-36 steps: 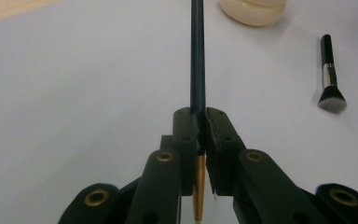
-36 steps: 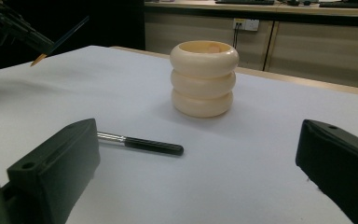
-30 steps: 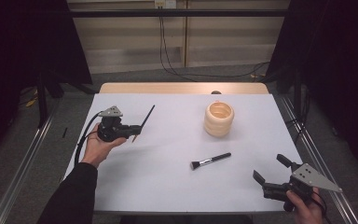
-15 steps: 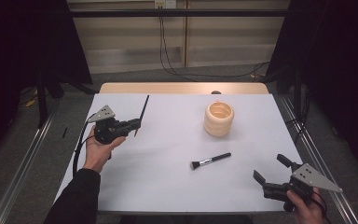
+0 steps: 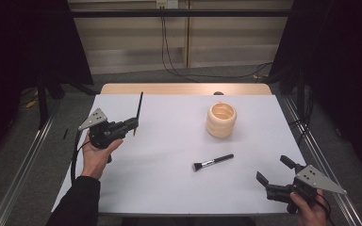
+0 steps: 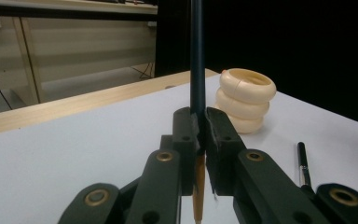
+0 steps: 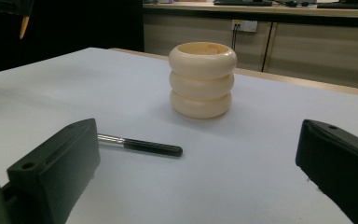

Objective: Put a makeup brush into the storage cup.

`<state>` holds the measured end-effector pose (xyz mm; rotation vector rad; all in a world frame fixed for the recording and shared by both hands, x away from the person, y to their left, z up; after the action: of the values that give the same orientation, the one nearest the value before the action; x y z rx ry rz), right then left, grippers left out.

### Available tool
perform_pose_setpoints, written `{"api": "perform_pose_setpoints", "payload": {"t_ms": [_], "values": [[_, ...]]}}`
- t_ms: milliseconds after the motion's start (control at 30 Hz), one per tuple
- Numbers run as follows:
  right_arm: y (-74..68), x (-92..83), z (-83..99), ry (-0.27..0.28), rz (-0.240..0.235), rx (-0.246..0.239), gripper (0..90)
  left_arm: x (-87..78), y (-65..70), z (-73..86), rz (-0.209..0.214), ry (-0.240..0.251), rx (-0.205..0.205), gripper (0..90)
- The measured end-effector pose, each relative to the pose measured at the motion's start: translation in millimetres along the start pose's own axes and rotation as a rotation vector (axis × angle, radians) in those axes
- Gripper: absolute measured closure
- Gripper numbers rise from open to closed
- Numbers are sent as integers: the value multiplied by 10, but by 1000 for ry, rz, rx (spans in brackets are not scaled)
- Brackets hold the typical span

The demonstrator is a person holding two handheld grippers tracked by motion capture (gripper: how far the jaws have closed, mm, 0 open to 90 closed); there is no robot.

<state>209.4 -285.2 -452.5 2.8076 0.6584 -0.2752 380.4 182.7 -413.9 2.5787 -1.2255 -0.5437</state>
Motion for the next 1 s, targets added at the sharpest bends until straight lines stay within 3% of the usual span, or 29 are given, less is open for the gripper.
{"api": "perform_pose_setpoints", "payload": {"t_ms": [33,200,300,400,433,533,833,900,933,967,1000], "values": [[-2,-1,0,-1,-1,2,0,-3,21,4,23,7,-7,835],[-1,0,-3,2,2,2,0,-55,77,11,11,17,-17,834],[-1,0,-3,2,2,3,0,-91,141,10,28,13,-18,834],[-1,0,-4,1,5,2,0,-121,179,8,2,29,-12,834],[-1,-1,-4,1,5,2,0,-130,201,11,26,29,-24,835],[-2,-1,-4,1,4,3,0,-159,237,27,15,29,-23,834],[-1,1,-6,1,7,1,0,-203,364,125,36,15,-36,834],[1,0,-5,1,5,-1,0,-211,409,140,58,15,-46,835],[0,0,-5,1,5,-1,0,-213,425,145,47,20,-47,834],[-1,1,-7,2,6,1,0,-216,448,154,66,15,-46,835],[-1,0,-7,3,4,-1,0,-217,468,160,54,15,-51,834]]}}
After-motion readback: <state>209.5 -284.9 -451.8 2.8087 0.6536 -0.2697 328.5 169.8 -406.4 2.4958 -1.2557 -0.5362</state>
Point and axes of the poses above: each handheld gripper's, and its own axes: x roughly forward along the jaws, z roughly out of its underside, y roughly to its right, the point moved 5 cm from there along x, roughly forward along the jaws, and after that the axes turned 13 degrees about -x, right-handed, at the moved point
